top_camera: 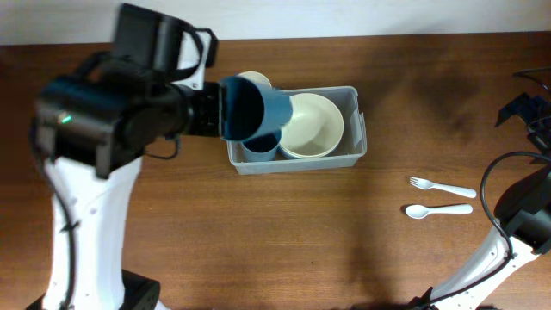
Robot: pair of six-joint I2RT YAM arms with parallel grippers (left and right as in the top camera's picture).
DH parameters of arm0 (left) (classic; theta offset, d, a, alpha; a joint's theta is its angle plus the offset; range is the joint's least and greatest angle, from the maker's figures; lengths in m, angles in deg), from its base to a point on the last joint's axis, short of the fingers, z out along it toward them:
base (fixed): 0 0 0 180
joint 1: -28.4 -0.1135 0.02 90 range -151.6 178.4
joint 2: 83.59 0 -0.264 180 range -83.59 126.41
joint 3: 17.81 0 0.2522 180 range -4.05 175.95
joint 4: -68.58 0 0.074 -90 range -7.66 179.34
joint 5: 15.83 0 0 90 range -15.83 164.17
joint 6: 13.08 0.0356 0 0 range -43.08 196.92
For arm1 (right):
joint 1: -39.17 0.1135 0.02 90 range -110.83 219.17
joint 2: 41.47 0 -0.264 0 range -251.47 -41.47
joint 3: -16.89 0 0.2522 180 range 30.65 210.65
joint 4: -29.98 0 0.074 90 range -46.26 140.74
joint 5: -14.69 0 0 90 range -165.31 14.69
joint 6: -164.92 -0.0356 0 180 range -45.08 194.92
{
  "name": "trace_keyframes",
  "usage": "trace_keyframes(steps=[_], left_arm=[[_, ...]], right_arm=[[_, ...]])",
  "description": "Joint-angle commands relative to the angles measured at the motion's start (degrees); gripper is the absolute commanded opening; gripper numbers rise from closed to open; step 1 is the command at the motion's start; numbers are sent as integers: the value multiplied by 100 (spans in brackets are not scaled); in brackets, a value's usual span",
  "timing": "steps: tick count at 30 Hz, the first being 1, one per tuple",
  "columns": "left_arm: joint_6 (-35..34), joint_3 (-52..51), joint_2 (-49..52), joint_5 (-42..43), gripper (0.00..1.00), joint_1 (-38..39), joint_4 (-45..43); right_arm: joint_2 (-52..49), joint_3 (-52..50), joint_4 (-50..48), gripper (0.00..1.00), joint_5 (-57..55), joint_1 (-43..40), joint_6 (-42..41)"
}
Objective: Pack container
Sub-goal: 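Lift the blue cup and carry it right over the container, then lower the blue cup into the first blue cup and release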
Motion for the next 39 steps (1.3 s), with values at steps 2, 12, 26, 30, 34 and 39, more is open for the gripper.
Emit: trace_keyframes(steps=[2, 12, 26, 30, 34, 39], left_arm=[[92, -656, 0, -280, 2, 55, -2], [87, -1416, 79, -476, 1, 50, -345], [-61, -1421, 549, -1027, 1, 37, -474], [-61, -1421, 730, -1027, 2, 37, -483], [-59, -1421, 835, -1029, 2, 37, -595], [-59, -1421, 833, -1029, 45, 37, -710]], right_arm=[[210, -37, -2, 99, -11, 15, -66], [210, -37, -2, 99, -11, 15, -68], [210, -37, -2, 99, -11, 15, -66], [210, -37, -2, 99, -11, 15, -68], [210, -37, -2, 99, -11, 15, -66], [210, -37, -2, 99, -11, 15, -66]])
